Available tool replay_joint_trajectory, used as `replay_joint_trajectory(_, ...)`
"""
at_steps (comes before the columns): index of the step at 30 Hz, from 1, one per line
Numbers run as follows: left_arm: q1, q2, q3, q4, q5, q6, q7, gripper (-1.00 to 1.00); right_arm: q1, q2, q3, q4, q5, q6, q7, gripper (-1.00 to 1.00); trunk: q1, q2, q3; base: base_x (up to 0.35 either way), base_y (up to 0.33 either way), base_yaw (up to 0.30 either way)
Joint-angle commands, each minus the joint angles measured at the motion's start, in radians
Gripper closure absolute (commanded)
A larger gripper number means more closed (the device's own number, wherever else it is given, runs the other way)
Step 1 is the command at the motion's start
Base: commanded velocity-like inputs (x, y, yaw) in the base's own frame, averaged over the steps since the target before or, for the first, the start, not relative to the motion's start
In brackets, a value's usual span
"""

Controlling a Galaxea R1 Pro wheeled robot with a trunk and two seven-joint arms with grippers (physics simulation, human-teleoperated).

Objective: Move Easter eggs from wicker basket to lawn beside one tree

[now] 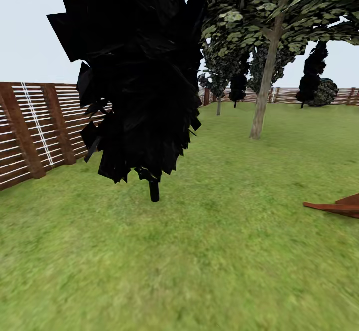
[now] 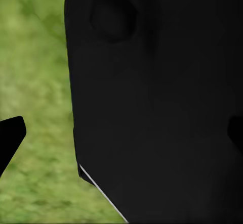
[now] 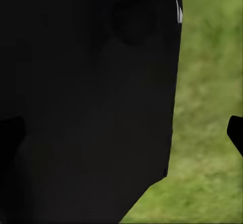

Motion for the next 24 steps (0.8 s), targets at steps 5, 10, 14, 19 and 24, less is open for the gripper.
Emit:
replay_joint_trajectory(5, 0.0, -0.023, 0.003, -0.019, -0.002, -0.006, 0.004, -1.0, -0.009, 0.007, 0.002, -0.012, 0.002, -0.016, -0.004, -1.0, 0.0, 0.0, 0.0, 0.0, 0.0, 0.0)
replay_joint_trajectory(10, 0.001, -0.044, 0.002, -0.026, -0.003, -0.006, 0.005, -1.0, -0.011, -0.022, 0.002, -0.035, 0.0, -0.044, -0.003, -1.0, 0.0, 0.0, 0.0, 0.0, 0.0, 0.0)
replay_joint_trajectory(14, 0.001, -0.033, 0.002, -0.032, -0.004, -0.006, 0.005, -1.0, -0.011, -0.023, 0.003, -0.032, -0.001, -0.067, -0.001, -1.0, 0.0, 0.0, 0.0, 0.0, 0.0, 0.0)
replay_joint_trajectory(19, 0.0, -0.032, 0.003, -0.036, -0.003, -0.006, 0.005, -1.0, -0.011, -0.022, 0.001, -0.034, -0.006, -0.186, 0.001, -1.0, 0.0, 0.0, 0.0, 0.0, 0.0, -0.156)
replay_joint_trajectory(24, 0.0, -0.032, 0.002, -0.04, -0.004, -0.007, 0.003, -1.0, -0.011, -0.022, -0.001, -0.038, -0.008, -0.185, 0.002, -1.0, 0.0, 0.0, 0.0, 0.0, 0.0, -0.266)
